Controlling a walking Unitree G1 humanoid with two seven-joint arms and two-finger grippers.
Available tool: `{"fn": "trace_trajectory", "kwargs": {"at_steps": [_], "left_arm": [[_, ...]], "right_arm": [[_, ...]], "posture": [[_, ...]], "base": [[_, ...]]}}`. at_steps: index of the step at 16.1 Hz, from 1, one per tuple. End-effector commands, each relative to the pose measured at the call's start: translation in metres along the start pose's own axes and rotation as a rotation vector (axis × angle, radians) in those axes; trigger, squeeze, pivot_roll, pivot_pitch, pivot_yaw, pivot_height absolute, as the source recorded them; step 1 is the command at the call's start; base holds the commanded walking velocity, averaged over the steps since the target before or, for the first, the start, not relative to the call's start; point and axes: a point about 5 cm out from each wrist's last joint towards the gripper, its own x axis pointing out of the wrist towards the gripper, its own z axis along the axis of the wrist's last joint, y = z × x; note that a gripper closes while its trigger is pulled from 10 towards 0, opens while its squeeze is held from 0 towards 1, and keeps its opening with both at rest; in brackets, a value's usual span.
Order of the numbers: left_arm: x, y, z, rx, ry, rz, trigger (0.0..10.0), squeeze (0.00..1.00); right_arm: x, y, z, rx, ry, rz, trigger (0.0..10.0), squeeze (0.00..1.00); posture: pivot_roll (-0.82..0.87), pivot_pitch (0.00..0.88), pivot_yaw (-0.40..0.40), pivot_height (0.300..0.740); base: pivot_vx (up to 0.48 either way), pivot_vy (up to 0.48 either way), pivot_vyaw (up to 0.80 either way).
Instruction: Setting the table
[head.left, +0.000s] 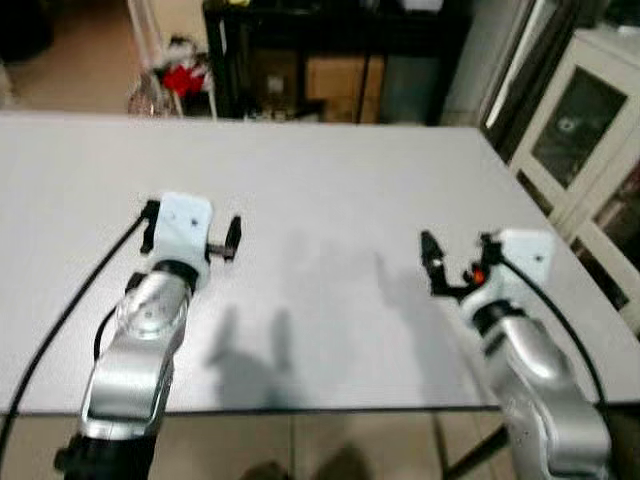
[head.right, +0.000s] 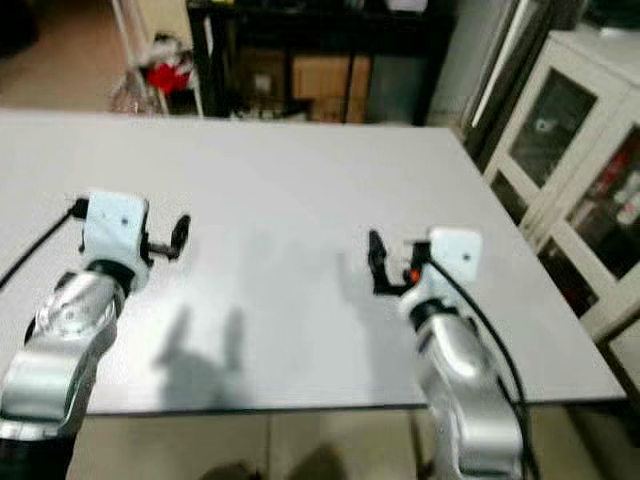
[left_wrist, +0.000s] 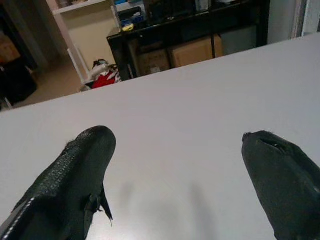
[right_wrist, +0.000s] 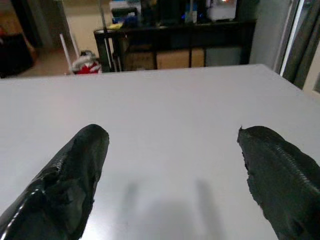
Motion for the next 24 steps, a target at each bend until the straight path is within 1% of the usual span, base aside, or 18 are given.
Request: {"fn": "trace_trajectory", "kwargs": {"at_steps": [1, 2, 3, 4, 5, 7, 14, 16, 19, 21, 22, 24], "left_arm": [[0.0, -0.002, 0.005, 0.003, -0.016, -0.011, 10.0, 0.0], [0.0, -0.002, 0.005, 0.003, -0.016, -0.011, 10.0, 0.0], [0.0, -0.002, 0.004, 0.004, -0.015, -0.017, 10.0, 0.0], [0.0, -0.003, 0.005, 0.007, -0.016, -0.021, 10.0, 0.0], [0.0, -0.003, 0.006, 0.007, -0.017, -0.023, 10.0, 0.0], [0.0, -0.003, 0.006, 0.01, -0.018, -0.025, 10.0, 0.0], [0.0, 0.0, 0.006, 0.022, -0.013, -0.025, 10.0, 0.0], [0.0, 0.0, 0.005, 0.023, -0.01, -0.024, 10.0, 0.0], [0.001, 0.0, 0.005, 0.025, -0.007, -0.021, 10.0, 0.0], [0.001, 0.001, 0.005, 0.025, -0.007, -0.02, 10.0, 0.0], [0.001, 0.001, 0.005, 0.025, -0.007, -0.02, 10.0, 0.0], [0.0, 0.001, 0.006, 0.025, -0.01, -0.018, 10.0, 0.0]], "right_arm": [[0.0, -0.009, 0.005, -0.014, -0.03, -0.052, 10.0, 1.0], [0.001, -0.009, 0.006, -0.062, -0.035, -0.073, 10.0, 1.0], [0.0, -0.008, 0.008, -0.168, -0.072, -0.09, 10.0, 0.0], [-0.001, -0.006, 0.006, -0.124, -0.068, -0.043, 10.0, 0.0], [-0.004, -0.004, 0.005, -0.054, -0.069, -0.007, 10.0, 0.0], [-0.005, -0.002, 0.001, -0.069, -0.054, 0.011, 10.0, 0.0], [-0.002, -0.001, -0.002, -0.019, -0.053, -0.002, 10.0, 0.0], [-0.001, -0.005, -0.003, 0.011, -0.045, -0.042, 10.0, 0.0], [0.001, -0.004, -0.004, 0.023, -0.032, -0.042, 10.0, 0.0], [0.002, 0.0, -0.004, 0.001, -0.03, -0.01, 10.0, 0.0], [0.001, 0.003, -0.004, -0.031, -0.03, 0.024, 10.0, 0.0], [0.002, 0.011, -0.005, -0.029, -0.024, 0.095, 10.0, 0.0]], "posture": [[0.0, 0.0, -0.027, 0.74], [0.0, 0.0, -0.022, 0.74], [0.0, 0.0, -0.015, 0.74], [0.0, 0.0, -0.012, 0.74], [0.0, 0.0, -0.012, 0.74], [0.0, 0.0, -0.011, 0.74], [0.01, 0.0, -0.009, 0.74], [0.01, 0.0, -0.011, 0.74], [0.01, 0.0, -0.012, 0.74], [0.02, 0.0, -0.013, 0.74], [0.02, 0.0, -0.015, 0.74], [0.03, 0.0, -0.021, 0.74]], "base": [[0.0, 0.0, 0.0], [0.0, 0.281, 0.0], [0.0, 0.349, 0.0], [0.0, 0.352, 0.0], [0.0, 0.356, 0.0], [0.0, 0.368, 0.27], [0.0, 0.369, 0.78], [0.0, 0.369, 0.0], [0.0, 0.371, 0.0], [0.0, 0.371, 0.0], [0.0, 0.368, 0.0], [0.0, 0.371, 0.8]]}}
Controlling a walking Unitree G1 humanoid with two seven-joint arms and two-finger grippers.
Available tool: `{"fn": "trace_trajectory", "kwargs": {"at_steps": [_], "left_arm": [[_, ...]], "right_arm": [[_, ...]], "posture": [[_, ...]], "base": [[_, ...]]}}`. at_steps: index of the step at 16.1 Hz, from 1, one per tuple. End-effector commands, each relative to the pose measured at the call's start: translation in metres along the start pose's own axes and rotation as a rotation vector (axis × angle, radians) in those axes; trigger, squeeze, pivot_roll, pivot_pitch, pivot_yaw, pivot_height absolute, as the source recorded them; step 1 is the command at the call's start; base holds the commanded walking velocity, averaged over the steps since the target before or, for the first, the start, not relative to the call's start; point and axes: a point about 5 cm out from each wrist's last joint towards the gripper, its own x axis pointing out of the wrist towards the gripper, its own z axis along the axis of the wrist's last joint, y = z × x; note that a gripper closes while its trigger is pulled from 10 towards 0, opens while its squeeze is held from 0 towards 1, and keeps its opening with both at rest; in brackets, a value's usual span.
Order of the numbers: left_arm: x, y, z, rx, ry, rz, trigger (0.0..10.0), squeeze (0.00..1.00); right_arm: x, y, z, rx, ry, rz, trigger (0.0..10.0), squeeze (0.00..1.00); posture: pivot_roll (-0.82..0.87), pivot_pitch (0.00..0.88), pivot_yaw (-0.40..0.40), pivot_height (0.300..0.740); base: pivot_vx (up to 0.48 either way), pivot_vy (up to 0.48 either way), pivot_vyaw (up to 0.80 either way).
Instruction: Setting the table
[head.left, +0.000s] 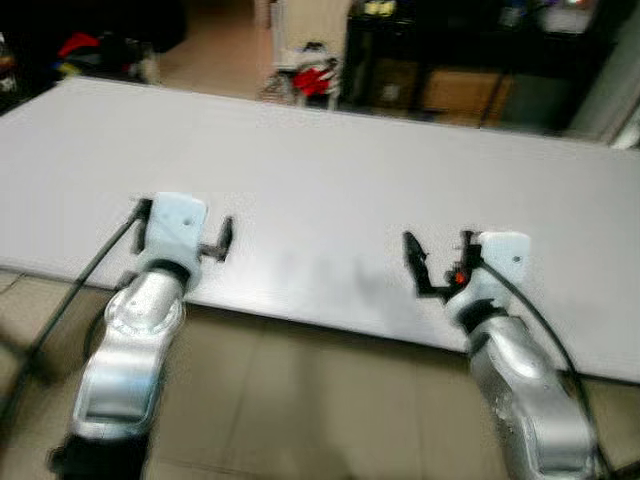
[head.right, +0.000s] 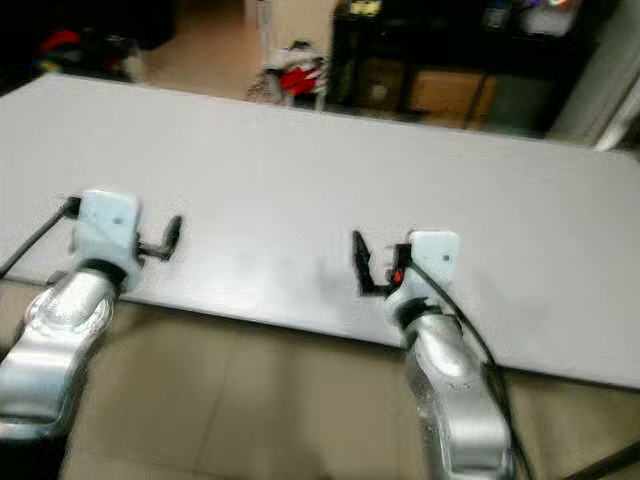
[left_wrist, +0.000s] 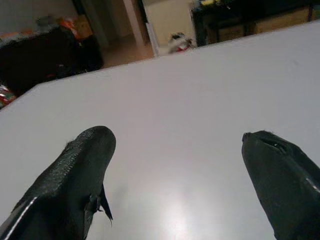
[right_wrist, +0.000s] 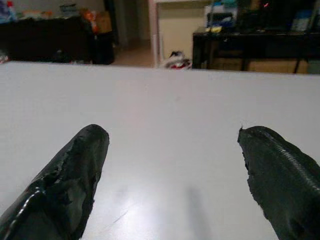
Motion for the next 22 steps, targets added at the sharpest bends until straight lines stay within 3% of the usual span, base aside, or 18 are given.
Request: {"fn": "trace_trajectory", "kwargs": {"at_steps": [1, 8, 11, 18, 22], "left_arm": [[-0.001, 0.006, 0.002, 0.014, -0.003, 0.019, 10.0, 0.0], [-0.004, 0.011, 0.004, 0.024, -0.012, 0.04, 10.0, 0.0], [-0.007, 0.01, 0.009, 0.057, -0.047, 0.031, 10.0, 0.0], [-0.007, 0.016, 0.011, 0.073, -0.053, 0.045, 10.0, 0.0], [-0.004, 0.021, 0.013, 0.051, -0.048, 0.051, 10.0, 0.0]], "right_arm": [[0.002, 0.007, 0.002, 0.019, -0.004, 0.041, 10.0, 0.0], [0.005, 0.014, -0.001, 0.023, 0.005, 0.124, 10.0, 0.0], [0.007, 0.014, -0.001, 0.018, 0.007, 0.161, 10.0, 0.0], [0.008, 0.015, -0.005, 0.044, 0.006, 0.172, 10.0, 0.0], [0.01, 0.006, -0.007, 0.111, 0.0, 0.111, 10.0, 0.0]], "posture": [[0.03, 0.0, -0.024, 0.74], [0.06, 0.0, -0.045, 0.74], [0.07, 0.0, -0.052, 0.74], [0.08, 0.0, -0.054, 0.74], [0.08, 0.0, -0.026, 0.74]], "base": [[0.0, 0.368, 0.8], [0.0, 0.369, 0.8], [0.0, 0.0, 0.8], [0.0, -0.48, 0.8], [0.0, 0.336, 0.8]]}}
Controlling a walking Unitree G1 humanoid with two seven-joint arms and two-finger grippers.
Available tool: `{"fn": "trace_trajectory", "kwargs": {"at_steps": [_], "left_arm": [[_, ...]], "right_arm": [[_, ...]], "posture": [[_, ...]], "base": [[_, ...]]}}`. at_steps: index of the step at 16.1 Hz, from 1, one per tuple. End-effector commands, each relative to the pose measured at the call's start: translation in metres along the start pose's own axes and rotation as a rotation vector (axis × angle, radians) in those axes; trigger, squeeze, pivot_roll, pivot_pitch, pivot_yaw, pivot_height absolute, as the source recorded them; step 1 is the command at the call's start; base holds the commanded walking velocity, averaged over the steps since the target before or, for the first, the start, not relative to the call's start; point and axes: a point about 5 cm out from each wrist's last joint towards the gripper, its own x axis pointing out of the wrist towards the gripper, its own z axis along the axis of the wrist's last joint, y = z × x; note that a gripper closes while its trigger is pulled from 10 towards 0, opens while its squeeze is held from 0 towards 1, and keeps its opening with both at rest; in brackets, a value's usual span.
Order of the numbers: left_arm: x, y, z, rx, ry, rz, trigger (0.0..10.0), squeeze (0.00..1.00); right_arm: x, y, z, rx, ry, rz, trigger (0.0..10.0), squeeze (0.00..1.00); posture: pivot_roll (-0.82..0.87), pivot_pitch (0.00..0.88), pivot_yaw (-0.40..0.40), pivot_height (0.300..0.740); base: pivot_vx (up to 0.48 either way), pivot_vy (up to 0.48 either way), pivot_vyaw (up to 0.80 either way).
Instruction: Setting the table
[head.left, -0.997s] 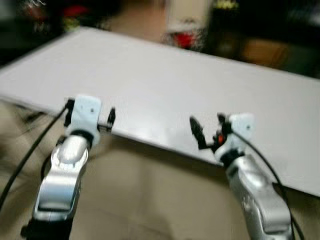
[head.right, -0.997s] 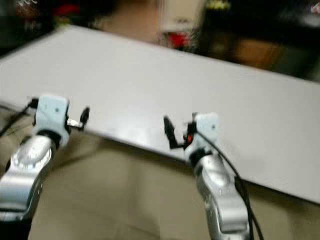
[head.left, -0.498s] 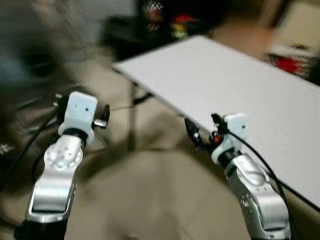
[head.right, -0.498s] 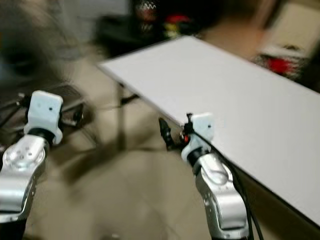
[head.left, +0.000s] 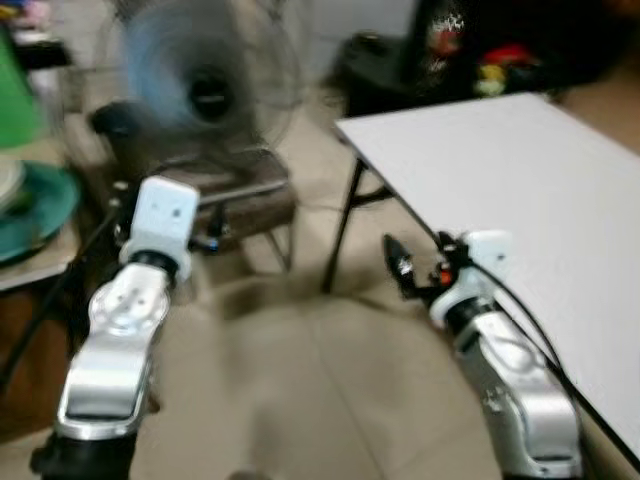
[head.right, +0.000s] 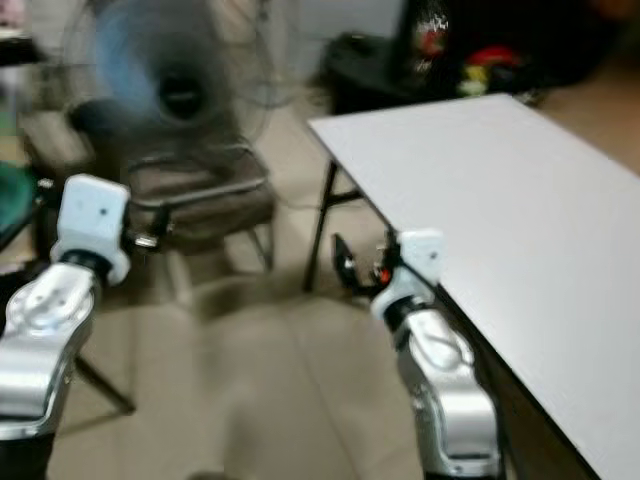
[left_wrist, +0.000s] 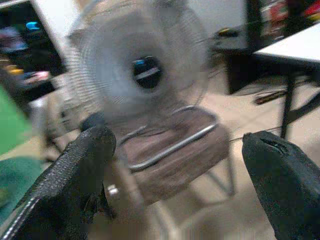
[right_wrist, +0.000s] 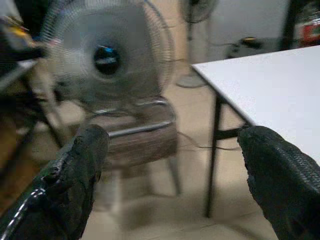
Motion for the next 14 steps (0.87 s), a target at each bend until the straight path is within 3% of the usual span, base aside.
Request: {"fn": "trace_trajectory", "kwargs": {"at_steps": [1, 7, 10, 14], "left_arm": [[0.0008, -0.0026, 0.0037, -0.005, -0.013, -0.024, 10.0, 0.0], [0.0052, 0.001, 0.0068, 0.009, -0.019, -0.035, 10.0, 0.0], [0.0076, -0.0018, 0.0052, 0.007, -0.014, -0.051, 10.0, 0.0], [0.0072, -0.0055, 0.0052, -0.017, -0.017, -0.055, 10.0, 0.0]], "right_arm": [[-0.0009, -0.0085, 0.0019, 0.017, -0.014, -0.044, 10.0, 0.0], [0.0034, -0.0102, -0.0004, 0.15, -0.021, -0.098, 10.0, 0.0], [0.0024, -0.013, 0.0032, 0.079, -0.04, -0.111, 10.0, 0.0], [0.0034, -0.0095, 0.0024, 0.06, -0.016, -0.066, 10.0, 0.0]], "posture": [[0.09, 0.0, -0.02, 0.74], [0.1, 0.0, 0.008, 0.74], [0.09, 0.0, 0.028, 0.74], [0.09, 0.0, 0.018, 0.74]], "base": [[0.0, 0.48, 0.8], [0.0, 0.48, 0.13], [0.0, 0.48, 0.0], [0.0, 0.0, 0.0]]}}
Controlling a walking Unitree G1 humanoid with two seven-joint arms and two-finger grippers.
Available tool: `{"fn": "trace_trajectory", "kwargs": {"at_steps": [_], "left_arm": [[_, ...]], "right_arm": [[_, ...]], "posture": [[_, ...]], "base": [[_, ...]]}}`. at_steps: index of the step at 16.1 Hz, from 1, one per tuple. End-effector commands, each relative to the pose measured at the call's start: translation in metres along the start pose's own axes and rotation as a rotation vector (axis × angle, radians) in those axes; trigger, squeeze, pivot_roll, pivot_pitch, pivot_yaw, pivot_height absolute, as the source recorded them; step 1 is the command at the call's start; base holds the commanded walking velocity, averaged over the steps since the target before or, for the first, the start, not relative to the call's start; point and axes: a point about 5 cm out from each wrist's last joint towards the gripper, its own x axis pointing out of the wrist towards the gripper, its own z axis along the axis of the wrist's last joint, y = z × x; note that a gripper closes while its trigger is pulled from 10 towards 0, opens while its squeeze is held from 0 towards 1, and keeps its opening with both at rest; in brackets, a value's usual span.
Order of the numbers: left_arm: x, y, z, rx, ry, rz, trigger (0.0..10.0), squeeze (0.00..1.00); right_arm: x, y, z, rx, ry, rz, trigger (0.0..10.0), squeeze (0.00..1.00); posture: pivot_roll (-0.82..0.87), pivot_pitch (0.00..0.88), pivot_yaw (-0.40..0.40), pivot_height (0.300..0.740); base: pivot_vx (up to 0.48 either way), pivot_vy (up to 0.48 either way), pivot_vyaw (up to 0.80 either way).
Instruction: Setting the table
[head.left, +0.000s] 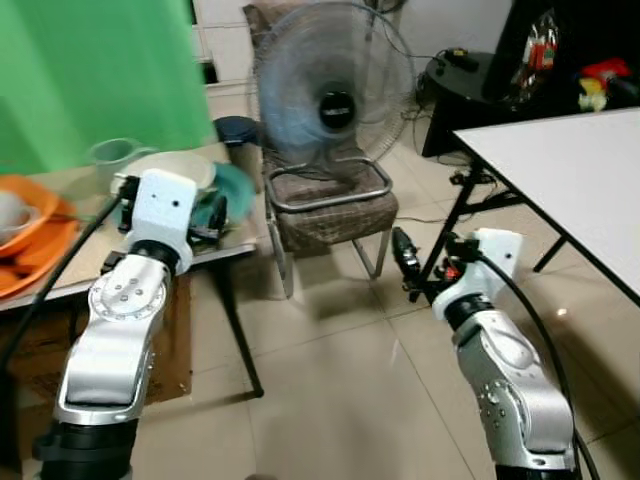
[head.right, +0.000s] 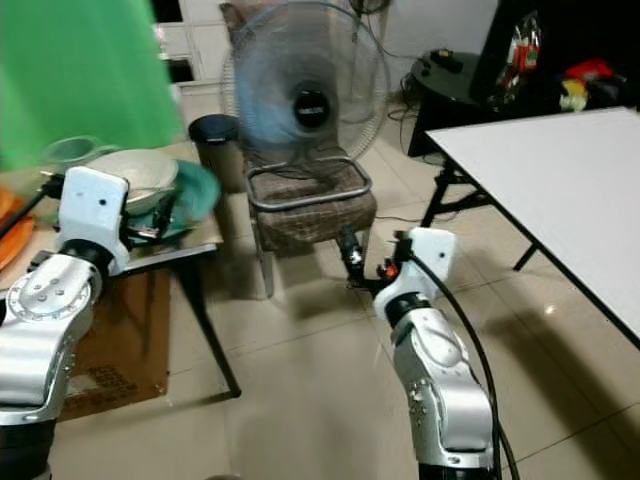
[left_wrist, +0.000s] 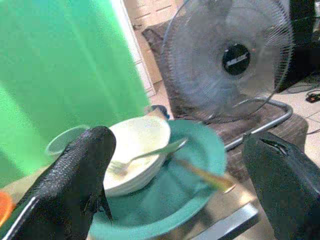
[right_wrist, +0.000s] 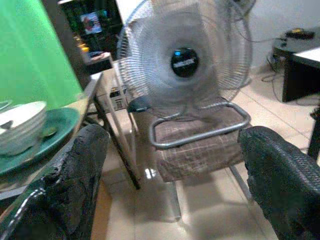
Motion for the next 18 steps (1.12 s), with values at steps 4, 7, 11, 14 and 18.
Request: {"fn": "trace_trajectory", "kwargs": {"at_steps": [4, 7, 11, 14, 18], "left_arm": [[-0.001, -0.006, 0.001, 0.003, -0.005, -0.022, 10.0, 0.0], [-0.003, -0.006, -0.001, 0.003, -0.002, -0.023, 10.0, 0.0], [-0.005, -0.009, -0.001, 0.001, 0.005, -0.039, 10.0, 0.0], [-0.008, -0.011, -0.002, -0.009, 0.007, -0.053, 10.0, 0.0], [-0.015, -0.012, -0.005, -0.011, 0.018, -0.056, 10.0, 0.0]], "right_arm": [[-0.001, -0.008, -0.003, -0.015, 0.023, -0.025, 10.0, 0.0], [0.001, -0.01, 0.001, -0.019, 0.015, -0.046, 10.0, 0.0], [0.002, -0.012, 0.003, -0.04, 0.012, -0.032, 10.0, 0.0], [0.005, -0.013, 0.002, -0.064, 0.024, -0.006, 10.0, 0.0], [0.01, -0.01, 0.005, -0.074, 0.024, 0.037, 10.0, 0.0]], "posture": [[0.1, 0.0, 0.002, 0.74], [0.1, 0.0, 0.0, 0.74], [0.1, 0.0, -0.006, 0.74], [0.11, 0.0, -0.018, 0.74], [0.12, 0.0, -0.035, 0.74]], "base": [[0.0, 0.0, 0.6], [0.296, 0.0, 0.45], [0.335, 0.0, 0.0], [0.348, 0.0, 0.27], [0.379, 0.0, 0.8]]}}
